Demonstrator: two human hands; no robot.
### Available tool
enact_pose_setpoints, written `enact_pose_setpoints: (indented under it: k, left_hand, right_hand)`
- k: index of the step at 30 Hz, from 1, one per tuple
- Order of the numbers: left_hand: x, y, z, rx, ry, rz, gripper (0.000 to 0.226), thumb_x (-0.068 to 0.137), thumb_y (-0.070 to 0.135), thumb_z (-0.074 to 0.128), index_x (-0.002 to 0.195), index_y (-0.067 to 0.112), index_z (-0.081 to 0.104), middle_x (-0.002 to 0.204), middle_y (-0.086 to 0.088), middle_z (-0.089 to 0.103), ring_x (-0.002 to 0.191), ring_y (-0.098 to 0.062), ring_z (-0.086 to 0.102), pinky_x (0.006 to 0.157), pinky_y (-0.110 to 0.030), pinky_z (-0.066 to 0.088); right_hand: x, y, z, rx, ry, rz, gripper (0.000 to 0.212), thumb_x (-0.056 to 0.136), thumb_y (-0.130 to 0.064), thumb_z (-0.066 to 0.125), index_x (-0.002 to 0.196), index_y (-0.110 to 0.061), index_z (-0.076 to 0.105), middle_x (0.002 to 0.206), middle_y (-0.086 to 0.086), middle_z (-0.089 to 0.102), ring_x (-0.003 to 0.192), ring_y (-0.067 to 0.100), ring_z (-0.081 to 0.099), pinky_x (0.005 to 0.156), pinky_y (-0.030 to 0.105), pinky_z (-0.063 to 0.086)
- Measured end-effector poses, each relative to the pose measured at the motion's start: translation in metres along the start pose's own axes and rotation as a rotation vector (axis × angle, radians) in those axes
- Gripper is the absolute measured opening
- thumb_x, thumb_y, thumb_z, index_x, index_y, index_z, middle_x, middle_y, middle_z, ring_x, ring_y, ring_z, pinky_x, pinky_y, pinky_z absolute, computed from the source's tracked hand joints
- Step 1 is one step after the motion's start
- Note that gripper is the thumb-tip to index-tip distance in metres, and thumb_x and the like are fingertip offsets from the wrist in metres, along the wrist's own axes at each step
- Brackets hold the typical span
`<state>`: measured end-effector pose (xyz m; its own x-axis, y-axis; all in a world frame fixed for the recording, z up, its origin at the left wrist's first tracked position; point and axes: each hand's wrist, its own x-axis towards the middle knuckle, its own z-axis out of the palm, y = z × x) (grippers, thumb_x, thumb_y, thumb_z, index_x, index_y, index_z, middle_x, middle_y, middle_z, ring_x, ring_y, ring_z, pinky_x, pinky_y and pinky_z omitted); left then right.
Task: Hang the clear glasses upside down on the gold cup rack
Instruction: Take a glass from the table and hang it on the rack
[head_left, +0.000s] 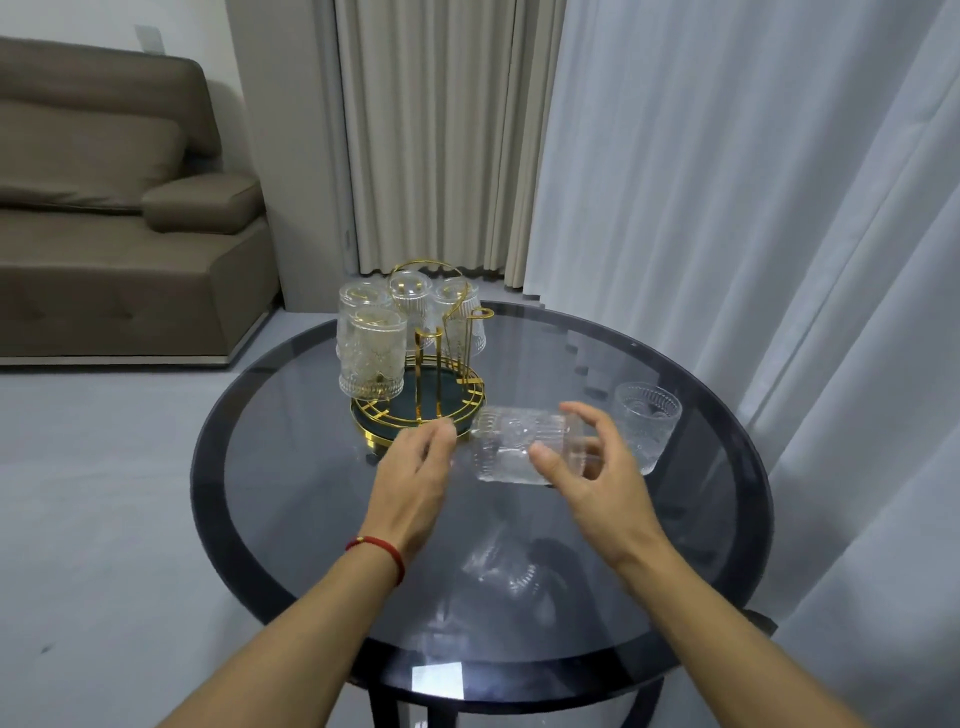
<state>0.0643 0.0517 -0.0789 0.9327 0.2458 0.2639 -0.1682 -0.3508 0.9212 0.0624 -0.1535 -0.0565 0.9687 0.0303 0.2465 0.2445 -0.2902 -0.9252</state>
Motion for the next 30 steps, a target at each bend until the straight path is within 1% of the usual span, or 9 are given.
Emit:
enact_pose_setpoints:
  k: [3, 5, 7, 9, 12, 16, 18, 22, 30]
  left_hand:
    - [0.01, -0.034, -0.001, 0.501, 0.012, 0.125, 0.047, 0.098, 0.042, 0.052, 0.138, 0.018, 0.055, 0.142, -0.004, 0.049, 0.133, -0.019, 0.042, 0.109, -0.041, 0.04]
    - [0.014, -0.05, 0.0, 0.622, -0.027, 0.141, 0.059, 0.095, 0.045, 0.053, 0.148, 0.02, 0.043, 0.15, -0.006, 0.041, 0.138, -0.022, 0.036, 0.112, -0.043, 0.038]
    - [0.017, -0.058, 0.0, 0.673, -0.046, 0.133, 0.065, 0.094, 0.047, 0.052, 0.152, 0.022, 0.035, 0.151, -0.005, 0.039, 0.138, -0.022, 0.036, 0.111, -0.04, 0.038]
    - [0.019, -0.063, 0.002, 0.745, -0.044, 0.151, 0.07, 0.093, 0.051, 0.049, 0.154, 0.023, 0.029, 0.15, -0.005, 0.036, 0.136, -0.023, 0.037, 0.11, -0.04, 0.041]
    - [0.018, -0.064, 0.005, 0.793, -0.04, 0.135, 0.074, 0.093, 0.054, 0.046, 0.156, 0.024, 0.022, 0.158, -0.005, 0.021, 0.143, -0.027, 0.03, 0.112, -0.044, 0.04]
    - [0.018, -0.065, 0.008, 0.844, -0.079, 0.132, 0.075, 0.095, 0.056, 0.037, 0.158, 0.024, 0.013, 0.168, -0.009, 0.003, 0.154, -0.025, 0.0, 0.121, -0.047, 0.024]
    - [0.018, -0.065, 0.008, 0.843, -0.094, 0.132, 0.075, 0.097, 0.056, 0.035, 0.159, 0.025, 0.008, 0.169, -0.007, -0.005, 0.153, -0.022, -0.009, 0.124, -0.046, 0.017]
    - [0.019, -0.067, 0.009, 0.857, -0.113, 0.122, 0.075, 0.098, 0.055, 0.032, 0.159, 0.026, 0.0, 0.169, -0.006, -0.004, 0.153, -0.02, -0.012, 0.125, -0.045, 0.011]
    - [0.019, -0.069, 0.01, 0.86, -0.125, 0.122, 0.075, 0.099, 0.056, 0.031, 0.159, 0.026, -0.003, 0.169, -0.005, -0.007, 0.152, -0.021, -0.015, 0.125, -0.047, 0.009]
  right_hand:
    - [0.013, -0.004, 0.003, -0.028, 0.13, -0.03, 0.053, 0.081, -0.054, 0.078, 0.127, -0.053, 0.053, 0.129, -0.011, 0.058, 0.122, 0.019, 0.058, 0.1, 0.05, 0.054]
    - [0.026, -0.013, 0.005, -0.015, 0.177, -0.048, 0.054, 0.079, -0.053, 0.079, 0.127, -0.055, 0.053, 0.133, -0.011, 0.057, 0.126, 0.021, 0.057, 0.102, 0.054, 0.053]
    - [0.045, -0.025, 0.007, -0.026, 0.215, -0.072, 0.055, 0.079, -0.049, 0.081, 0.128, -0.054, 0.054, 0.13, -0.014, 0.056, 0.126, 0.021, 0.056, 0.104, 0.054, 0.051]
    - [0.067, -0.04, 0.008, -0.051, 0.239, -0.094, 0.059, 0.079, -0.048, 0.081, 0.131, -0.051, 0.053, 0.133, -0.01, 0.056, 0.125, 0.022, 0.056, 0.103, 0.055, 0.052]
    - [0.101, -0.064, 0.011, -0.071, 0.248, -0.089, 0.063, 0.078, -0.051, 0.079, 0.135, -0.048, 0.05, 0.138, -0.004, 0.057, 0.12, 0.027, 0.062, 0.098, 0.054, 0.055]
    - [0.137, -0.09, 0.02, -0.185, 0.214, -0.128, 0.072, 0.08, -0.046, 0.08, 0.143, -0.032, 0.048, 0.143, -0.003, 0.055, 0.126, 0.021, 0.056, 0.098, 0.034, 0.047]
    - [0.147, -0.098, 0.028, -0.235, 0.164, -0.14, 0.073, 0.081, -0.042, 0.08, 0.146, -0.027, 0.049, 0.145, -0.001, 0.055, 0.129, 0.022, 0.054, 0.102, 0.035, 0.046]
    - [0.155, -0.102, 0.047, -0.339, 0.066, -0.143, 0.076, 0.079, -0.034, 0.083, 0.148, -0.024, 0.052, 0.149, 0.005, 0.054, 0.137, 0.026, 0.05, 0.114, 0.044, 0.044]
    - [0.162, -0.085, 0.081, -0.479, 0.012, -0.104, 0.083, 0.075, -0.028, 0.089, 0.145, -0.016, 0.047, 0.144, 0.009, 0.056, 0.132, 0.031, 0.052, 0.109, 0.047, 0.047]
